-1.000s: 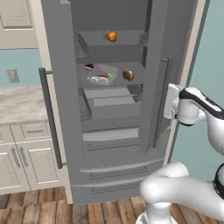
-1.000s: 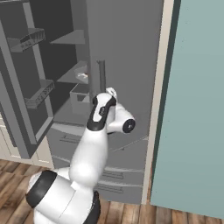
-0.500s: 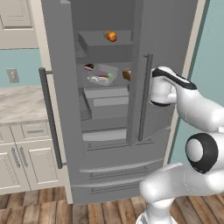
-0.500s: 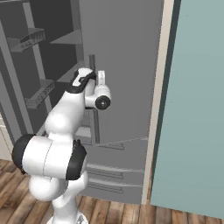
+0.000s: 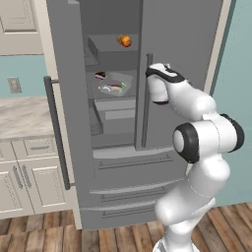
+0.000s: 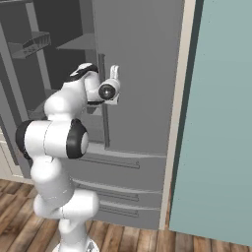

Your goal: Place the tupperware on the second highest shelf of the fridge. Make space for the tupperware among the existing items by rearranging them on the shelves if needed. Close the fridge door when finished.

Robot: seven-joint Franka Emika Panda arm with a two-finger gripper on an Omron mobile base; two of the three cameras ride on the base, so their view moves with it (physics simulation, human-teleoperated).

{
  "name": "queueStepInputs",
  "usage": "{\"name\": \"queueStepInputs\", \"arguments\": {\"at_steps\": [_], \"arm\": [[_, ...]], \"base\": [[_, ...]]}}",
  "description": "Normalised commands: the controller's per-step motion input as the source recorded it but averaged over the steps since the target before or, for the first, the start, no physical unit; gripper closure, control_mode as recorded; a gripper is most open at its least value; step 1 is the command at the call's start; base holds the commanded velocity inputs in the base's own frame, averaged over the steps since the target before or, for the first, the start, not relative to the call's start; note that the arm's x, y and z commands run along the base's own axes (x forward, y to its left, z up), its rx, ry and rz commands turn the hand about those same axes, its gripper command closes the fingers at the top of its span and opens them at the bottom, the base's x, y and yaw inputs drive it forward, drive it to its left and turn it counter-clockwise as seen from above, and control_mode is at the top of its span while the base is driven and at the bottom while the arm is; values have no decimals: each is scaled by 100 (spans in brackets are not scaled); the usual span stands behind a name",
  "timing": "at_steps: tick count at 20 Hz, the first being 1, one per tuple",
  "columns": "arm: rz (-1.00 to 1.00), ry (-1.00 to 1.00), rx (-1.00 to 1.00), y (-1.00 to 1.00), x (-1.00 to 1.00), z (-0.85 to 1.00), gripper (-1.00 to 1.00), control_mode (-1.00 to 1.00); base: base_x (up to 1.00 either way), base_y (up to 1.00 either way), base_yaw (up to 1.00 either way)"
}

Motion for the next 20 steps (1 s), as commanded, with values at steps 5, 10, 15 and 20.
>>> {"name": "queueStepInputs", "arguments": {"at_steps": [5,10,15,20], "arm": [[0,20,15,-50,90,53,-100,-100],[0,12,17,-36,83,13,-100,-100],[1,-7,1,-15,-80,16,-100,-100],[1,-1,-1,-30,-100,55,-100,-100]], "base": [[0,0,0],[0,0,0],[0,0,0],[0,0,0]]}}
